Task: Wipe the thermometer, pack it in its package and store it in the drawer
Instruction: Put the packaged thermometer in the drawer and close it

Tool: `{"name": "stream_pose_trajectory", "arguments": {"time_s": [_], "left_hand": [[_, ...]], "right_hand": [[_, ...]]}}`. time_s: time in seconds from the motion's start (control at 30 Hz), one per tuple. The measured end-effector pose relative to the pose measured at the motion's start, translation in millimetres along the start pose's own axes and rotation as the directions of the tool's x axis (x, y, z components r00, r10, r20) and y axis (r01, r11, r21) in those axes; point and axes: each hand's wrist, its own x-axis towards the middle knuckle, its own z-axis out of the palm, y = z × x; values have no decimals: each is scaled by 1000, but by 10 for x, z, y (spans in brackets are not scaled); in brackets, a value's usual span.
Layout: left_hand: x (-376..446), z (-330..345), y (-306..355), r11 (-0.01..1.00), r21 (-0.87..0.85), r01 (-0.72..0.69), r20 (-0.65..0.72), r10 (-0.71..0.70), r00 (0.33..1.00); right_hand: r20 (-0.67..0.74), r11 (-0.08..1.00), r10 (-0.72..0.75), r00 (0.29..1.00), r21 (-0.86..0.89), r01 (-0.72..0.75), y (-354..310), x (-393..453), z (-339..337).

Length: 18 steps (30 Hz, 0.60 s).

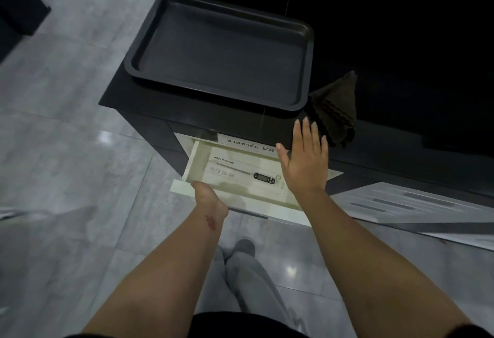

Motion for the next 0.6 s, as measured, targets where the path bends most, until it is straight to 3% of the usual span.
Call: {"name": "stream_pose_trajectory", "arguments": {"time_s": [0.23,0.6], "left_hand": [[-56,110,37,1000,7,-22,113,21,993],[55,523,272,999,-28,41,169,-35,985]], "right_hand": [[-50,1000,2,999,4,-2,-14,4,24],[-48,998,31,998,-48,-33,-37,10,36]]}}
